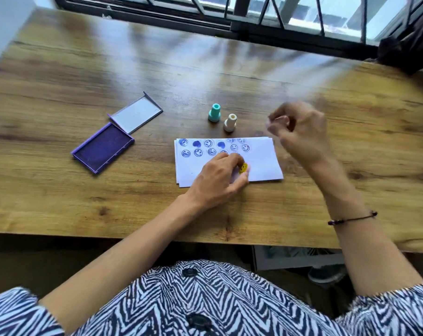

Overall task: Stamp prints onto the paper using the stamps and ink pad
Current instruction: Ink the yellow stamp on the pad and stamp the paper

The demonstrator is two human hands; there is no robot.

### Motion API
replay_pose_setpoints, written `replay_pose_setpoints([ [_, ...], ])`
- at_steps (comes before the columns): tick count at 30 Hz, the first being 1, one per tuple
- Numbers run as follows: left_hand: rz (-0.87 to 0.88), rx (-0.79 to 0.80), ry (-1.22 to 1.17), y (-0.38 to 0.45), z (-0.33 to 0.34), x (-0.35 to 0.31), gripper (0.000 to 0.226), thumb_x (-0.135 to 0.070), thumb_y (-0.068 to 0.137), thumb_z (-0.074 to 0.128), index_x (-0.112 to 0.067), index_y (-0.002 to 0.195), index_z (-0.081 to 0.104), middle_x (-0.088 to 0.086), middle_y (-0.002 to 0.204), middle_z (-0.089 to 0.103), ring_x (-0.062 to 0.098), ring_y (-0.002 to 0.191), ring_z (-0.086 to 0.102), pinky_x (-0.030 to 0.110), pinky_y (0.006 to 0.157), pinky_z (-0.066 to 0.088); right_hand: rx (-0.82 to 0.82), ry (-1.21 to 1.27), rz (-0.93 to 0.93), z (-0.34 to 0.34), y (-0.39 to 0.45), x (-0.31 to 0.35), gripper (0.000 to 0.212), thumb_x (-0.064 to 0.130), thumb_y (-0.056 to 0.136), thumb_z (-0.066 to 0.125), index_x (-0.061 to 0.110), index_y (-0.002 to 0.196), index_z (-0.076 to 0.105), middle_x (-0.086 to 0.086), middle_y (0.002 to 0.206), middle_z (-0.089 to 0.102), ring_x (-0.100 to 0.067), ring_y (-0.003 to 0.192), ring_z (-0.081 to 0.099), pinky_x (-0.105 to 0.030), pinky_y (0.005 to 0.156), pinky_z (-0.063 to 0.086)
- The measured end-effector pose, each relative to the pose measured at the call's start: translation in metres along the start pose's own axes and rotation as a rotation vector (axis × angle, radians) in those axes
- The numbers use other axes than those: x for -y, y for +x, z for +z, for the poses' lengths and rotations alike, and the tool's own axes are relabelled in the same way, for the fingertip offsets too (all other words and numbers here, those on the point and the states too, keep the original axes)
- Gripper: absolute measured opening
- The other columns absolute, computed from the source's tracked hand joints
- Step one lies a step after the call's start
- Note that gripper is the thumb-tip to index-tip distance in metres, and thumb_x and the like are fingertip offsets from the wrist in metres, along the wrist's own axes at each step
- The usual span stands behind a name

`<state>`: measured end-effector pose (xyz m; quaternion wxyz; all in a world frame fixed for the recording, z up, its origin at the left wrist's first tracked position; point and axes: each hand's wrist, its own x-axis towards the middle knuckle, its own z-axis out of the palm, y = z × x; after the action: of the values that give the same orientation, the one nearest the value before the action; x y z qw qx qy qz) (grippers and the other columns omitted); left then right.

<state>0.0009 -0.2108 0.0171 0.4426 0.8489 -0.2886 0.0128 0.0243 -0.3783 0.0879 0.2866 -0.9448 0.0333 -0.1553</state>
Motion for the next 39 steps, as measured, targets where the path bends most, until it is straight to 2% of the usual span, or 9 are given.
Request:
replay_pose_setpoints([
  [2, -0.025, 0.007, -0.036, 0.0, 0.0, 0.002, 0.018, -0.019, 0.087, 0.056, -0.002, 0.091, 0.058, 0.017, 0.083, 0.064, 0.026, 0.08, 0.055, 0.03, 0.074, 0.041, -0.034, 0.108, 0.067, -0.012, -0.007, -0.001, 0.004, 0.015, 0.075, 0.064, 0.017, 0.077, 0.067, 0.001, 0.068, 0.061, -0.006, 0.057, 0.049, -0.018, 0.056, 0.039],
  [6, -0.147, -0.018, -0.221, 0.002, -0.007, 0.0, 0.015, -0.016, 0.087, 0.058, -0.005, 0.096, 0.061, 0.012, 0.094, 0.069, 0.021, 0.087, 0.063, 0.026, 0.08, 0.048, 0.095, 0.397, 0.24, -0.009, -0.03, 0.002, 0.008, 0.014, 0.076, 0.07, 0.02, 0.075, 0.066, -0.008, 0.067, 0.064, -0.01, 0.06, 0.053, -0.027, 0.055, 0.045],
  [9, -0.267, -0.057, -0.385, 0.001, -0.013, -0.001, 0.011, -0.02, 0.087, 0.059, -0.014, 0.096, 0.063, -0.002, 0.09, 0.066, 0.005, 0.081, 0.06, 0.01, 0.074, 0.044, 0.164, 0.7, 0.341, 0.002, -0.044, 0.009, 0.013, 0.005, 0.076, 0.069, 0.018, 0.076, 0.066, 0.002, 0.06, 0.066, -0.009, 0.054, 0.055, -0.02, 0.051, 0.048],
  [14, -0.365, -0.079, -0.774, -0.002, -0.019, -0.008, 0.009, -0.011, 0.087, 0.057, -0.014, 0.093, 0.064, -0.014, 0.074, 0.062, -0.004, 0.067, 0.053, 0.012, 0.069, 0.044, 0.21, 0.906, 0.409, 0.012, -0.052, 0.021, 0.013, 0.002, 0.074, 0.069, 0.012, 0.081, 0.066, -0.005, 0.068, 0.065, -0.013, 0.055, 0.057, -0.023, 0.056, 0.05],
  [19, -0.338, -0.07, -0.814, -0.004, -0.023, -0.013, 0.012, -0.007, 0.086, 0.058, -0.014, 0.092, 0.066, -0.016, 0.067, 0.067, -0.002, 0.065, 0.054, 0.012, 0.067, 0.047, 0.187, 0.872, 0.331, 0.014, -0.055, 0.027, 0.011, 0.004, 0.072, 0.071, 0.011, 0.079, 0.066, 0.004, 0.062, 0.067, -0.012, 0.055, 0.057, -0.022, 0.055, 0.05],
  [26, -0.376, -0.109, -0.729, -0.006, -0.033, -0.011, 0.005, -0.009, 0.085, 0.059, -0.008, 0.086, 0.064, -0.001, 0.068, 0.06, 0.006, 0.065, 0.053, 0.016, 0.061, 0.044, 0.184, 0.853, 0.247, 0.025, -0.054, 0.037, 0.008, 0.006, 0.074, 0.071, 0.012, 0.077, 0.067, 0.007, 0.056, 0.067, -0.01, 0.052, 0.058, -0.019, 0.052, 0.05],
  [31, -0.361, -0.107, -0.561, -0.004, -0.054, 0.001, 0.005, -0.017, 0.085, 0.062, -0.016, 0.082, 0.065, -0.008, 0.068, 0.063, -0.007, 0.062, 0.057, 0.007, 0.059, 0.042, 0.256, 0.805, 0.21, 0.039, -0.044, 0.046, 0.009, 0.013, 0.076, 0.072, 0.008, 0.08, 0.065, 0.005, 0.059, 0.066, -0.011, 0.055, 0.06, -0.021, 0.054, 0.05],
  [36, -0.517, -0.217, -0.349, 0.01, -0.067, 0.031, 0.02, -0.025, 0.086, 0.06, -0.007, 0.09, 0.068, 0.003, 0.079, 0.064, 0.004, 0.065, 0.054, 0.024, 0.062, 0.043, 0.274, 0.44, 0.086, 0.063, 0.004, 0.059, 0.008, 0.012, 0.073, 0.071, 0.01, 0.079, 0.066, -0.002, 0.063, 0.065, -0.01, 0.056, 0.054, -0.029, 0.06, 0.049],
  [39, -0.625, -0.345, -0.392, 0.014, -0.075, 0.048, 0.019, -0.026, 0.087, 0.059, -0.009, 0.083, 0.067, 0.006, 0.08, 0.064, 0.009, 0.066, 0.054, 0.029, 0.067, 0.045, 0.208, 0.07, -0.146, 0.087, 0.038, 0.072, 0.014, 0.01, 0.075, 0.061, 0.008, 0.086, 0.068, -0.014, 0.088, 0.071, -0.025, 0.082, 0.06, -0.034, 0.075, 0.049],
])
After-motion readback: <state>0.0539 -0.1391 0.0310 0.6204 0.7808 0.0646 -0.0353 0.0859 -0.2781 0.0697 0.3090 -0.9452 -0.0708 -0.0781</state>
